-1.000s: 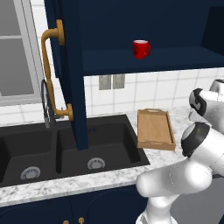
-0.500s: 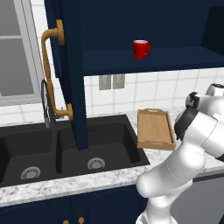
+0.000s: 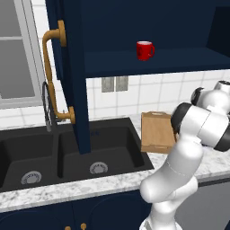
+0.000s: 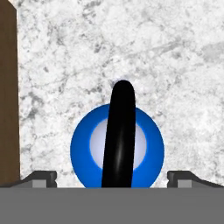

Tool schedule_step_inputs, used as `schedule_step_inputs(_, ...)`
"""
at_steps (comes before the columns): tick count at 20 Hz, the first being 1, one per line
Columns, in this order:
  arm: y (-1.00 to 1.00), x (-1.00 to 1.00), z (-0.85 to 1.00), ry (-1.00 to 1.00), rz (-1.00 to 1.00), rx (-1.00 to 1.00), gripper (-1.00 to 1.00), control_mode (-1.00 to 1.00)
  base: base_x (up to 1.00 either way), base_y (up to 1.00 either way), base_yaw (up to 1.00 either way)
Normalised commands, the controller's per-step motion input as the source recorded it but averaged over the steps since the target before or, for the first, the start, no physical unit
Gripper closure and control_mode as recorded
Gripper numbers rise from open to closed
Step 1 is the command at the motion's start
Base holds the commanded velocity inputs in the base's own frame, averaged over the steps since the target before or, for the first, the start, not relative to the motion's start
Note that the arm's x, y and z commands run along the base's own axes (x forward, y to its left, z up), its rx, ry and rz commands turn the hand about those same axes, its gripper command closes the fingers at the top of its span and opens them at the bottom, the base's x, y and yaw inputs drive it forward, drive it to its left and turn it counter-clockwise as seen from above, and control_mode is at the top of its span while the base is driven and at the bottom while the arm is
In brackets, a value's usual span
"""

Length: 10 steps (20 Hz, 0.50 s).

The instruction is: Pick the kettle from the counter and place it on the tray. Then pick the mug from the cabinet and place it on the tray. Then close the cabinet doors.

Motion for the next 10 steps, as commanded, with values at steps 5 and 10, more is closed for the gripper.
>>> schedule_step_inputs(5,0.17,-0.19,-0.31,-0.03,0.02,-0.02,-1.0,-1.0,0.0,0.0,0.0)
schedule_step_inputs(10,0.27,-0.12,-0.35,-0.01,0.0,-0.07,1.0,-1.0,0.0,0.0,0.0)
